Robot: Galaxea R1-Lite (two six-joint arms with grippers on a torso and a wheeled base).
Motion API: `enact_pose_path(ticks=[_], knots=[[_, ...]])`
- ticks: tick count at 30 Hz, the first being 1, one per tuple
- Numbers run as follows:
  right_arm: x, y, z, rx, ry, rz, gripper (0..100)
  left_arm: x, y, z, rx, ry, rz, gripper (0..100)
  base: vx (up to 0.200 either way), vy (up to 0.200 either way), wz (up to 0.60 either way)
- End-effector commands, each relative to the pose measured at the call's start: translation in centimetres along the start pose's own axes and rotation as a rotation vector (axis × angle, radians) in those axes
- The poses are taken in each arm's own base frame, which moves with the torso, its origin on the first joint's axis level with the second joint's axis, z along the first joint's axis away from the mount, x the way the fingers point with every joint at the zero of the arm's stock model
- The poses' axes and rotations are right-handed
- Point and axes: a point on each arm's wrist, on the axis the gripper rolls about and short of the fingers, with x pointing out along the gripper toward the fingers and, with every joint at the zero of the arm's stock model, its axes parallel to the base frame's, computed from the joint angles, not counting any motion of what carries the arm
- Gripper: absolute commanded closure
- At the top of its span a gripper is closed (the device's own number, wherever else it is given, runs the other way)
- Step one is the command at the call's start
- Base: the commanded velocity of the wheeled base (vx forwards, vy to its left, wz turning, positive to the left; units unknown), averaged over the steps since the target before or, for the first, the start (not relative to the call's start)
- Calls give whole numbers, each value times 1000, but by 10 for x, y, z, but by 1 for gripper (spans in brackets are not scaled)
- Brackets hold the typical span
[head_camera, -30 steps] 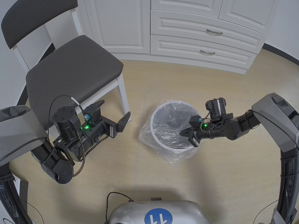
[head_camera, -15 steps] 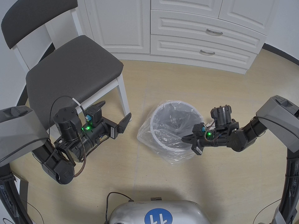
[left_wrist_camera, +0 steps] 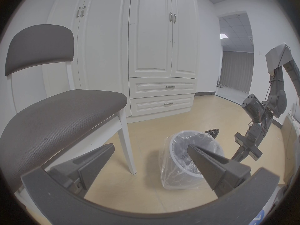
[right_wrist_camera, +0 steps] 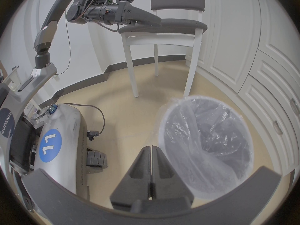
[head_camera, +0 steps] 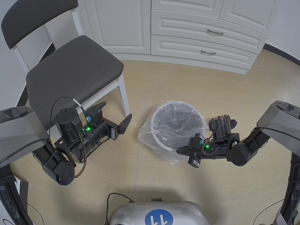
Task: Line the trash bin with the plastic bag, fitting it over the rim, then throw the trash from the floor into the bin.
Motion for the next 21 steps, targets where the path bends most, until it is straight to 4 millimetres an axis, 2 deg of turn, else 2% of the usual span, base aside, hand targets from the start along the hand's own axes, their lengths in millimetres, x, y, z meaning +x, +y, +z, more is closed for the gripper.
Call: enact_pose_path(ticks=[1, 2, 3, 8, 15, 21], knots=[[2, -9, 4, -16, -20, -27, 100, 0, 0, 0, 0, 0, 0, 0, 0, 0, 0], [1, -12, 6, -20, -29, -39, 100, 0, 0, 0, 0, 0, 0, 0, 0, 0, 0], [2, -14, 8, -22, -34, -44, 0, 0, 0, 0, 0, 0, 0, 0, 0, 0, 0], [12, -23, 6, -10, -40, -64, 0, 1, 0, -3, 0, 8, -1, 0, 0, 0, 0], [44, -41, -27, 44, -13, -92, 0, 1, 0, -3, 0, 6, 1, 0, 0, 0, 0], [49, -48, -34, 87, -24, -97, 0, 1, -1, -4, 1, 11, 0, 0, 0, 0, 0]])
